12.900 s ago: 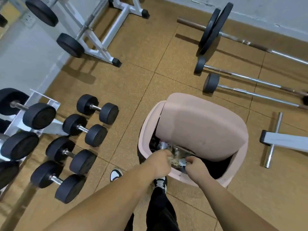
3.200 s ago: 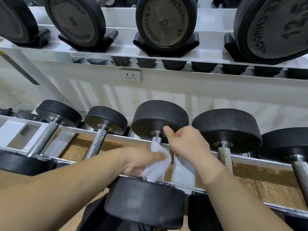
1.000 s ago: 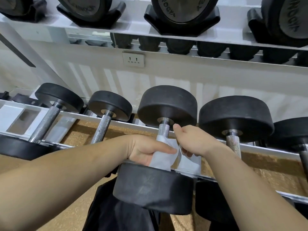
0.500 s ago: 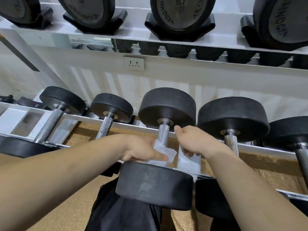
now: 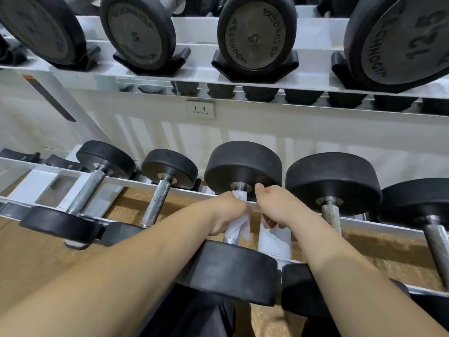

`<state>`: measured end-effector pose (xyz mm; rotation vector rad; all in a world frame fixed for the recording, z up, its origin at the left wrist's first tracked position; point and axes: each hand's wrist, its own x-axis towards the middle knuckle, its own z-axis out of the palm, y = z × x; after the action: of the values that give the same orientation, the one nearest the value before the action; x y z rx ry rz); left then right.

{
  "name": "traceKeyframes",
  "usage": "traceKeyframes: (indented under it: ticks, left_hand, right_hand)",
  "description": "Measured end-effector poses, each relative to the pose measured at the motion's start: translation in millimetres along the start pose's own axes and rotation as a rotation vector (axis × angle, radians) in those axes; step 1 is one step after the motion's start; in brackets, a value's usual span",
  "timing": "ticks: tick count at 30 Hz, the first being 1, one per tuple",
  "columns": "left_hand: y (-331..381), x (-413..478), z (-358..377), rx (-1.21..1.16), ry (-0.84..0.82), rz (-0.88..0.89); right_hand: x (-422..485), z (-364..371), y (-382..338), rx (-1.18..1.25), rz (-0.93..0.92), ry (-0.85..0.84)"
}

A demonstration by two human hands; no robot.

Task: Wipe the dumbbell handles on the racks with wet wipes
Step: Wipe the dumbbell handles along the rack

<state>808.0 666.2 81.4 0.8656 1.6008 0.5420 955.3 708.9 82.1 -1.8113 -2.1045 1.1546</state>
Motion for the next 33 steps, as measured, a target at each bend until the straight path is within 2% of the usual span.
traceKeyframes:
  ticks: [5,7,9,11,13,14,15,17,20,22,26,33]
  left_hand:
    - [-11,-23,-14,0.351,-0.021,-0.043]
    - [-11,-35,-24,0.313,0.072,0.006]
    - [-4,-54,-30,0.116,0.106,0.118]
    - [3,-72,-35,-0.275,0.066,0.15]
    - [7,-87,-39,-0.736,-0.158,0.095]
    - [8,-94,-39,-0.894,-0.284,0.084]
    - [10,-99,-38,-0.996,-0.398,0.08]
    - [13,-103,-33,-1.06,-0.486,0.11]
    - [20,-98,-16,-1.044,-0.512,0.2]
    - [27,-94,2,-0.951,-0.473,0.227]
    - [34,-82,45,-0.681,-0.325,0.195]
    - [37,-54,67,-0.533,-0.077,0.019]
  right_hand:
    - [-5,-2,-4,0.015,0.002,-0.048]
    - [-7,-4,-5,0.039,0.002,-0.038]
    - [-7,-5,-6,0.079,-0.004,-0.015]
    - [-8,-5,-9,0.137,-0.017,0.007]
    - [-11,-6,-15,0.261,-0.021,0.028]
    - [-15,-8,-18,0.359,-0.014,0.03]
    - [-21,-12,-22,0.46,-0.003,0.024]
    - [-33,-25,-29,0.579,0.007,0.005]
    - [-52,-52,-30,0.552,0.002,-0.016]
    - [-65,-69,-21,0.524,-0.023,-0.009]
    - [-89,-84,13,0.703,-0.033,-0.097]
    - [-98,-85,76,0.63,0.049,0.29]
